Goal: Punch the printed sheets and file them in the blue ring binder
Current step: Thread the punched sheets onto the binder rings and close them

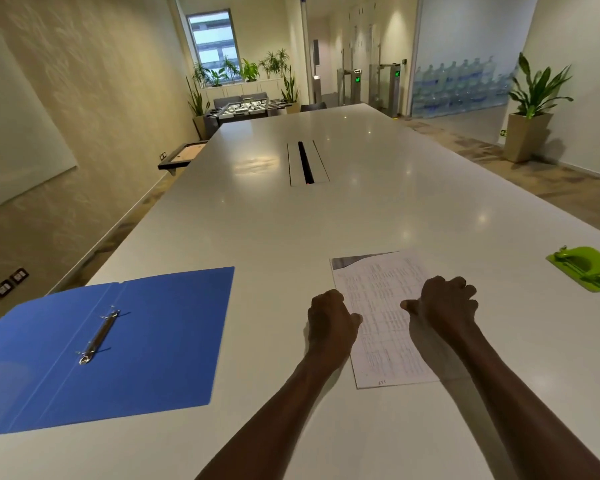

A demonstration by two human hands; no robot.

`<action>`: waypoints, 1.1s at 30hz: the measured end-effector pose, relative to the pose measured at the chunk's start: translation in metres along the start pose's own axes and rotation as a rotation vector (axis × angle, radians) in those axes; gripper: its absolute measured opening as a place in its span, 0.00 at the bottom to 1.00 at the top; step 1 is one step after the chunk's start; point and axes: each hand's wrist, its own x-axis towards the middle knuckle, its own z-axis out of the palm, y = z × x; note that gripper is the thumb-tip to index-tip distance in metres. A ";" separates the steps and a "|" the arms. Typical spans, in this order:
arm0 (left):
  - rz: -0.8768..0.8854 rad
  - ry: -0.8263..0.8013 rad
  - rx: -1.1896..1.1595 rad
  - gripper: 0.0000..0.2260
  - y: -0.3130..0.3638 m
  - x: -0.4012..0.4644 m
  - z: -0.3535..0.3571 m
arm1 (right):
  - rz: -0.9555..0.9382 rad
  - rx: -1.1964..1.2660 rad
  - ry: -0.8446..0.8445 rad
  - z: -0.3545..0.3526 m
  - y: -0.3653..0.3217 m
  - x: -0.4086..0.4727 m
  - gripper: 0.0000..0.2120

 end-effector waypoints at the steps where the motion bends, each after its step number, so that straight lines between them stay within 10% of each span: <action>1: -0.005 0.003 0.006 0.19 0.001 0.001 0.000 | 0.011 -0.007 -0.022 -0.001 -0.001 0.003 0.32; 33: 0.041 -0.006 0.103 0.12 0.011 -0.006 -0.004 | 0.006 0.081 -0.218 -0.022 -0.005 0.031 0.34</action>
